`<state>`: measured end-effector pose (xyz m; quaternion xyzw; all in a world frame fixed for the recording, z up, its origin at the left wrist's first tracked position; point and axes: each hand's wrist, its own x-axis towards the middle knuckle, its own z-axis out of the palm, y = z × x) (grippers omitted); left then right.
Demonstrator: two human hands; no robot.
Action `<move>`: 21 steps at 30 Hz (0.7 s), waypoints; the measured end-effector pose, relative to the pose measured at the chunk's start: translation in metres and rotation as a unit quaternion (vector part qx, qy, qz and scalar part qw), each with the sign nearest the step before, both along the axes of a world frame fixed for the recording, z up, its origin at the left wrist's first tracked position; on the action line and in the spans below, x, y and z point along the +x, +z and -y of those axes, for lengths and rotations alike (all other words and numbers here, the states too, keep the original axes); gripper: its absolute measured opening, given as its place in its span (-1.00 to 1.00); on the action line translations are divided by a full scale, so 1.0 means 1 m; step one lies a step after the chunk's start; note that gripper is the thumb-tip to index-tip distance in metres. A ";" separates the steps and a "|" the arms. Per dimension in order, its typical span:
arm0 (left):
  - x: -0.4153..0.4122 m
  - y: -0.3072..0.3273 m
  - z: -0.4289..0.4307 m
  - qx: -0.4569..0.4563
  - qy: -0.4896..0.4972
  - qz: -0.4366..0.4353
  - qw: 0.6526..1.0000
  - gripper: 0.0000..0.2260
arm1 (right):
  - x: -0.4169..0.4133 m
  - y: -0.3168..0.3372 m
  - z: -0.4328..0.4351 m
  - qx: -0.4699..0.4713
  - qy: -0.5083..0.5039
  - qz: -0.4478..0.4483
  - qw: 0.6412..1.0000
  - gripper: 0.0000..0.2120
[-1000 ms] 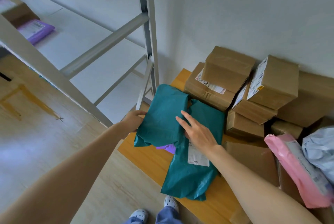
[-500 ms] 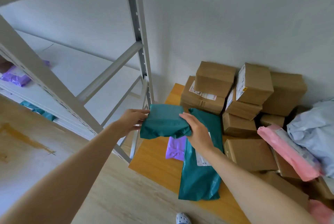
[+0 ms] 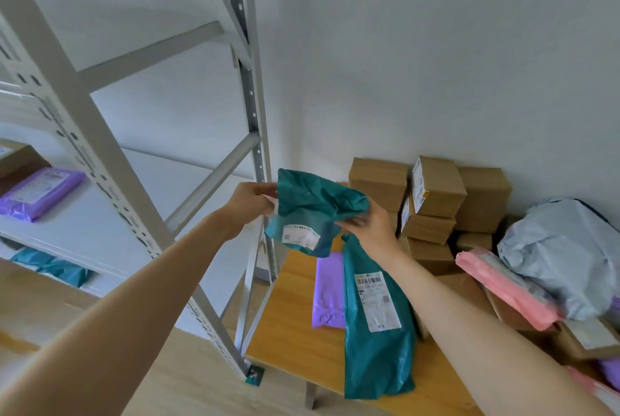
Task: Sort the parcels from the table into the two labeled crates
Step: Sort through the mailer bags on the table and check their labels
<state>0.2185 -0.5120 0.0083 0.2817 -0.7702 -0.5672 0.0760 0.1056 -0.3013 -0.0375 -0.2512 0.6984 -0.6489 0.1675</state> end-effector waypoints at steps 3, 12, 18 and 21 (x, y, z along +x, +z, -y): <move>-0.003 0.016 0.002 -0.034 -0.039 -0.002 0.999 -0.41 | 0.002 0.023 -0.004 0.002 -0.016 -0.046 0.999 -0.61; -0.002 0.038 -0.013 -0.017 -0.120 -0.046 0.992 -0.38 | 0.007 0.059 -0.021 -0.082 -0.039 0.093 0.991 -0.77; 0.003 0.037 -0.015 -0.045 -0.148 0.013 0.988 -0.60 | 0.014 0.065 -0.035 -0.099 -0.028 0.134 0.986 -0.73; 0.003 0.036 -0.018 -0.069 -0.138 0.018 0.988 -0.71 | 0.019 0.065 -0.039 -0.071 -0.053 0.117 0.989 -0.64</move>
